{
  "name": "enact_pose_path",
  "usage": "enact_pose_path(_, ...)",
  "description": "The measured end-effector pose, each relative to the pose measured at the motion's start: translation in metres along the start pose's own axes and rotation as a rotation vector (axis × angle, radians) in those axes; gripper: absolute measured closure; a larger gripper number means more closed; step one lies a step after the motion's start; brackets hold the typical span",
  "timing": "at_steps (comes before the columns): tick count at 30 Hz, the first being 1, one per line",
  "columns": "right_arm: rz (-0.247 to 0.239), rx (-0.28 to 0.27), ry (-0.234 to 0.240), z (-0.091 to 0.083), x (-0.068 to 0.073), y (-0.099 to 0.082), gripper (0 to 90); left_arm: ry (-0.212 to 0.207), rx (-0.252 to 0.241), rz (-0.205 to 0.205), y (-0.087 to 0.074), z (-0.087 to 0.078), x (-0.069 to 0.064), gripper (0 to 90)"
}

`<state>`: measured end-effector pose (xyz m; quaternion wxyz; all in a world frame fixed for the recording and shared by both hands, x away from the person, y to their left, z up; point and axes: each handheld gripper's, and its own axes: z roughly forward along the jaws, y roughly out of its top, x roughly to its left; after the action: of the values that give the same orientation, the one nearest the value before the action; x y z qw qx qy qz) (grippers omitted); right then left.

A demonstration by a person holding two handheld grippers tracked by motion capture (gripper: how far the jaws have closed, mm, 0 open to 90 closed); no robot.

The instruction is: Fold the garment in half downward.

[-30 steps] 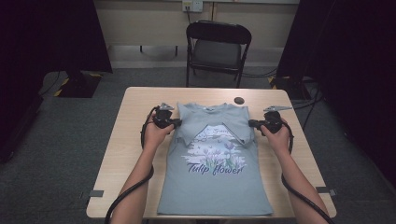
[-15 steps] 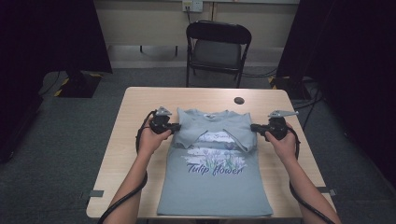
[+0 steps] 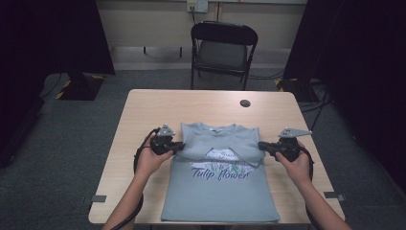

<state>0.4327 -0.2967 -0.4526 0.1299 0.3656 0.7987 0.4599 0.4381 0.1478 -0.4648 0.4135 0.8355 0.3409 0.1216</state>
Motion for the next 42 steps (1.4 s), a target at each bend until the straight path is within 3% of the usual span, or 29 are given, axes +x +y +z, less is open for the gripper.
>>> enact_pose_path(3,-0.021,0.006,0.013,-0.005,0.010,-0.008,86.2,0.006,0.021,0.030,-0.009,-0.001,-0.009,84.6)
enact_pose_path(10,-0.029,0.020,0.031,-0.014,0.027,-0.026,86.1,0.001,0.051,0.033,-0.023,-0.007,-0.021,84.4)
enact_pose_path(21,-0.058,0.084,0.021,-0.006,0.030,-0.046,83.6,0.013,0.060,0.043,-0.035,-0.008,-0.028,82.8)
enact_pose_path(25,-0.074,0.097,0.016,-0.003,0.032,-0.050,82.6,0.001,0.064,0.048,-0.038,-0.006,-0.030,74.7)
enact_pose_path(27,-0.084,0.097,0.011,-0.003,0.032,-0.050,78.1,-0.008,0.062,0.071,-0.039,-0.006,-0.032,67.0)
enact_pose_path(30,-0.083,0.095,0.009,-0.002,0.032,-0.051,67.7,-0.023,0.062,0.056,-0.038,-0.007,-0.034,51.3)
enact_pose_path(33,-0.091,0.087,-0.003,-0.003,0.033,-0.050,51.8,-0.005,0.058,0.082,-0.036,-0.010,-0.034,38.1)
enact_pose_path(35,-0.104,0.076,-0.029,-0.005,0.033,-0.048,39.2,0.002,0.056,0.075,-0.033,-0.013,-0.032,30.1)
enact_pose_path(40,-0.069,0.065,-0.041,-0.007,0.028,-0.043,28.2,0.019,0.013,0.026,-0.028,-0.021,-0.022,22.1)
enact_pose_path(42,-0.064,0.053,-0.043,-0.008,0.026,-0.039,27.8,0.017,0.002,0.014,-0.024,-0.024,-0.017,21.5)
